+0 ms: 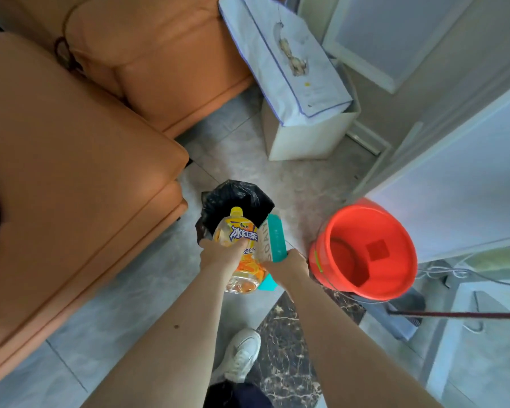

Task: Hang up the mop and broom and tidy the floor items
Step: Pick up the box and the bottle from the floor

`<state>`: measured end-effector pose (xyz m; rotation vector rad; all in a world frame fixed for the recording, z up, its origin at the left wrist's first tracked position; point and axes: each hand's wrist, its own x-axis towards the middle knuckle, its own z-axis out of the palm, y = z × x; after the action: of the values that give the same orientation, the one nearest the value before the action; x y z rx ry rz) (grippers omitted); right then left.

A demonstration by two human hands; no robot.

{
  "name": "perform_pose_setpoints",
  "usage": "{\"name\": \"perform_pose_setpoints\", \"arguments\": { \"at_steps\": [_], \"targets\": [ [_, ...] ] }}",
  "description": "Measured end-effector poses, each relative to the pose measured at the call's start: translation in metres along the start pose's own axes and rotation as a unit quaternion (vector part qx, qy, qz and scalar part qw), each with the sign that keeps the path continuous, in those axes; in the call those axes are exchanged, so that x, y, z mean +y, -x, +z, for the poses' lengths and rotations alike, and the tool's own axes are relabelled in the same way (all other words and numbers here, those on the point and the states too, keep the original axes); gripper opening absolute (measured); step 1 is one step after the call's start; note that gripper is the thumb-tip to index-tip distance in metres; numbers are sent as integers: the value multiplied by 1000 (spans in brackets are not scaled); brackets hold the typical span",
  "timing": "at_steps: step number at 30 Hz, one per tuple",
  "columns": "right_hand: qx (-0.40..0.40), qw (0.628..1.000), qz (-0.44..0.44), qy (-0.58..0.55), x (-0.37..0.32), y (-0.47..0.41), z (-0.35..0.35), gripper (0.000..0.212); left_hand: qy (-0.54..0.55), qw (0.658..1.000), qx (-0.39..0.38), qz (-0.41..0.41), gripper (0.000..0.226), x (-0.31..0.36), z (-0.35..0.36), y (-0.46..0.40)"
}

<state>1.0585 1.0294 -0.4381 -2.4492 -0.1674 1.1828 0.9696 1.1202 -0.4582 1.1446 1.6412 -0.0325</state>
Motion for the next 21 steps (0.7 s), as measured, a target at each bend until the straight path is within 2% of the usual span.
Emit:
{"name": "perform_pose_setpoints", "arguments": {
  "at_steps": [10, 18, 21],
  "targets": [
    [-48, 998, 23, 15, -35, -89, 16, 46, -61, 997, 8, -36, 85, 37, 13, -88],
    [-67, 997, 24, 30, -49, -131, 25, 54, -97, 993, 1, -61, 79, 53, 25, -127],
    [-64, 997, 22, 35, -48, -135, 23, 61, -149, 988, -5, -47, 77, 58, 29, -132]
  ]
}}
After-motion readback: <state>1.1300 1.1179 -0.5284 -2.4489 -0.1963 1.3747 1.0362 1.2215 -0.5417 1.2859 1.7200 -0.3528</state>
